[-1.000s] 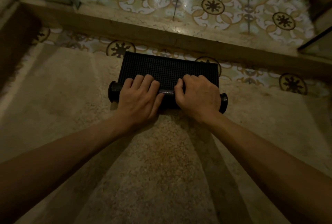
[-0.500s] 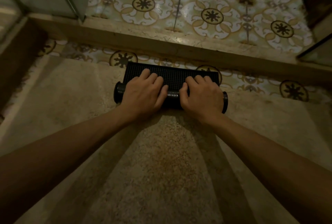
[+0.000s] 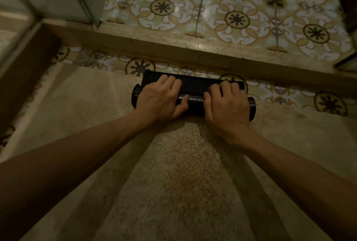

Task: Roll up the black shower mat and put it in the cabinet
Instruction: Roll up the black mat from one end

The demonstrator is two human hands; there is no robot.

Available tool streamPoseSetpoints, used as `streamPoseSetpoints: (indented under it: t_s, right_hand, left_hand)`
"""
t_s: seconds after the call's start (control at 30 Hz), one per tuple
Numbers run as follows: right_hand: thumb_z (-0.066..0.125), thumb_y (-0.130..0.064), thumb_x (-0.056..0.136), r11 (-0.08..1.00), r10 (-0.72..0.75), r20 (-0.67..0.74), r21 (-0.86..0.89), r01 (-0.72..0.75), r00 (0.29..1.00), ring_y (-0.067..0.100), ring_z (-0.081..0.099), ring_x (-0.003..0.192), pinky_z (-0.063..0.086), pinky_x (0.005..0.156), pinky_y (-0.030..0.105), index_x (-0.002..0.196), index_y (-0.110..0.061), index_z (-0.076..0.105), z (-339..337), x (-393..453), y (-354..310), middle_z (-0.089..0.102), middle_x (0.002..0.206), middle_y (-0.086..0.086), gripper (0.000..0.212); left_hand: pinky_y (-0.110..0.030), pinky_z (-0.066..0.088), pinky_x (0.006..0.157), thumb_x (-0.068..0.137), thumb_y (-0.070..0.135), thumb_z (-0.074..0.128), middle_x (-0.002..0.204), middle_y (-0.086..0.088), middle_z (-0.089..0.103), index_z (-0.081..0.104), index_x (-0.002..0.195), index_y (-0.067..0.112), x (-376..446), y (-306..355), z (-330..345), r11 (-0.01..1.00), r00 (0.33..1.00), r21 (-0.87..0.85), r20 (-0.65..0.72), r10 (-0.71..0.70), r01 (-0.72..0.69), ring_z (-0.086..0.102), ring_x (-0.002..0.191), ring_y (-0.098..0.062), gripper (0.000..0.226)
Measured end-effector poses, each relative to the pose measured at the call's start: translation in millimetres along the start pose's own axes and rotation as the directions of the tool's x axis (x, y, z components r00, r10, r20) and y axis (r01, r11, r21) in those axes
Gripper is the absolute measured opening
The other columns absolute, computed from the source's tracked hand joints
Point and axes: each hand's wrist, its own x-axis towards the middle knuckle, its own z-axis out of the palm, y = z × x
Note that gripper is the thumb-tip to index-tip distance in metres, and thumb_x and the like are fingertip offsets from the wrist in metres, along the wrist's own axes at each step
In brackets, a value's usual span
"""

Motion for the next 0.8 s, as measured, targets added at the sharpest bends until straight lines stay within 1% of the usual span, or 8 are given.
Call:
streamPoseSetpoints:
  t_s: [0.13, 0.2, 0.3, 0.37, 0.5, 0.57, 0.67, 0.8]
  right_hand:
    - [0.038, -0.035, 0.100, 1.000, 0.017, 0.001, 0.014, -0.017, 1.000, 0.032, 0.053, 0.081, 0.034, 0.066, 0.039, 0.095, -0.009, 0.062, 4.1, 11.9, 3.3, 0.062, 0.091, 0.014, 0.036]
    - [0.038, -0.035, 0.098, 0.999, 0.033, 0.016, 0.040, -0.033, 0.999, 0.027, 0.051, 0.072, 0.029, 0.061, 0.033, 0.090, -0.010, 0.066, 3.4, 25.2, 4.6, 0.064, 0.083, 0.011, 0.038]
    - [0.037, -0.037, 0.097, 0.997, 0.053, 0.023, 0.062, -0.054, 0.998, 0.020, 0.040, 0.062, 0.027, 0.057, 0.030, 0.080, -0.012, 0.066, 5.4, 34.6, 8.9, 0.061, 0.071, 0.007, 0.042]
    - [0.038, -0.037, 0.097, 0.995, 0.062, 0.016, 0.072, -0.063, 0.998, 0.020, 0.041, 0.060, 0.027, 0.055, 0.030, 0.077, -0.012, 0.065, 6.2, 36.7, 11.5, 0.059, 0.068, 0.006, 0.042]
    - [0.036, -0.039, 0.097, 0.991, 0.120, 0.089, 0.051, -0.125, 0.989, 0.021, 0.044, 0.052, 0.030, 0.051, 0.030, 0.068, -0.014, 0.062, 3.8, 44.9, 10.2, 0.053, 0.059, 0.003, 0.046]
    - [0.036, -0.040, 0.096, 0.984, 0.168, 0.118, 0.036, -0.173, 0.979, 0.019, 0.041, 0.046, 0.031, 0.050, 0.030, 0.063, -0.015, 0.059, 2.7, 46.6, 8.5, 0.047, 0.054, 0.001, 0.047]
    - [0.038, -0.039, 0.097, 0.983, 0.176, 0.137, 0.024, -0.181, 0.975, 0.015, 0.035, 0.043, 0.029, 0.049, 0.030, 0.060, -0.018, 0.054, 1.5, 44.6, 5.6, 0.039, 0.051, -0.003, 0.046]
    - [0.037, -0.041, 0.098, 0.977, 0.198, 0.182, 0.037, -0.208, 0.963, 0.018, 0.041, 0.043, 0.026, 0.046, 0.029, 0.056, -0.017, 0.051, -0.9, 51.9, 9.2, 0.045, 0.051, 0.001, 0.050]
  left_hand:
    - [-0.029, 0.028, 0.053, 0.097, 0.044, 0.036, 0.081, -0.007, 0.061, 0.057, 0.087, 0.012, 7.7, 1.2, -2.8, 0.998, 0.998, -0.013, 0.023, -0.058, 0.059, 0.054, 0.069, -0.022, 0.041]
    - [-0.031, 0.030, 0.054, 0.101, 0.039, 0.033, 0.079, -0.008, 0.064, 0.061, 0.083, 0.012, 10.5, 3.6, -4.3, 0.995, 0.995, -0.014, 0.018, -0.095, 0.096, 0.055, 0.067, -0.023, 0.042]
    - [-0.038, 0.038, 0.066, 0.105, 0.036, 0.029, 0.090, -0.009, 0.064, 0.060, 0.092, 0.013, 2.2, 10.5, -1.6, 0.989, 0.989, 0.007, 0.005, -0.151, 0.151, 0.053, 0.083, -0.025, 0.040]
    - [-0.039, 0.037, 0.071, 0.104, 0.038, 0.030, 0.096, -0.010, 0.060, 0.056, 0.100, 0.012, -3.1, 11.1, 2.0, 0.987, 0.987, -0.007, -0.015, -0.158, 0.158, 0.048, 0.086, -0.026, 0.036]
    - [-0.038, 0.036, 0.065, 0.101, 0.039, 0.035, 0.096, -0.011, 0.058, 0.053, 0.100, 0.011, 11.3, 0.9, 1.7, 0.995, 0.995, 0.000, -0.010, -0.102, 0.102, 0.049, 0.082, -0.027, 0.033]
    - [-0.038, 0.036, 0.063, 0.100, 0.038, 0.037, 0.092, -0.011, 0.060, 0.054, 0.098, 0.011, 16.9, -3.3, 2.5, 0.997, 0.997, 0.012, -0.009, -0.075, 0.075, 0.051, 0.080, -0.027, 0.032]
    - [-0.035, 0.034, 0.061, 0.098, 0.038, 0.038, 0.088, -0.010, 0.061, 0.054, 0.095, 0.011, 17.4, -6.1, 5.4, 0.998, 0.998, 0.014, -0.020, -0.063, 0.063, 0.053, 0.077, -0.026, 0.031]
    - [-0.030, 0.029, 0.058, 0.098, 0.037, 0.038, 0.083, -0.009, 0.063, 0.057, 0.091, 0.011, 25.4, -6.6, 1.7, 0.997, 0.998, -0.026, -0.008, -0.067, 0.067, 0.054, 0.072, -0.025, 0.032]
